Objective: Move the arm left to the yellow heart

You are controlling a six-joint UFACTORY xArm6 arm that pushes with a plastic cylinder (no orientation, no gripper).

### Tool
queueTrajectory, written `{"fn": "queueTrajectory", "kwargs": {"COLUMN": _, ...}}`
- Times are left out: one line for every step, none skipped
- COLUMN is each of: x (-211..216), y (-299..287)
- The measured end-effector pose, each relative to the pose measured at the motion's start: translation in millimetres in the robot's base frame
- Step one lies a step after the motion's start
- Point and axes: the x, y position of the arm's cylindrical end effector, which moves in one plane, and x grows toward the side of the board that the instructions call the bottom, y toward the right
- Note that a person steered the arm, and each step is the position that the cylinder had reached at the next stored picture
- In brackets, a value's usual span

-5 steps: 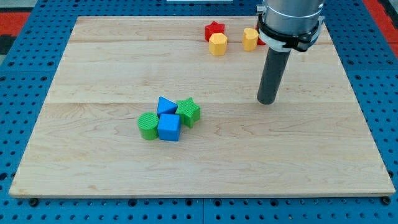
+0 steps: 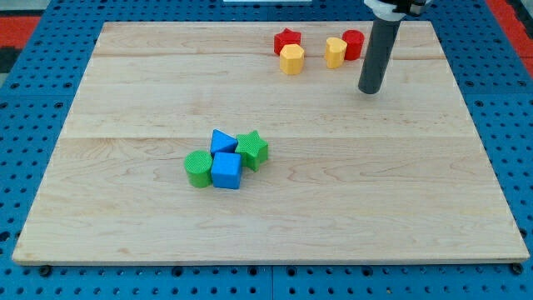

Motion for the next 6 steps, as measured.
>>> {"fn": "queueTrajectory", "kwargs": {"x": 0.0, "y": -28.2}}
{"fn": "queueTrajectory", "kwargs": {"x": 0.0, "y": -78.6}}
{"fn": "queueTrajectory", "kwargs": {"x": -11.7, "y": -99.7}}
{"fn": "queueTrajectory", "kwargs": {"x": -39.8, "y": -69.2}}
{"fn": "queueTrajectory", "kwargs": {"x": -50.4, "y": -73.1}}
{"fn": "queueTrajectory", "kwargs": {"x": -67.4, "y": -69.5}}
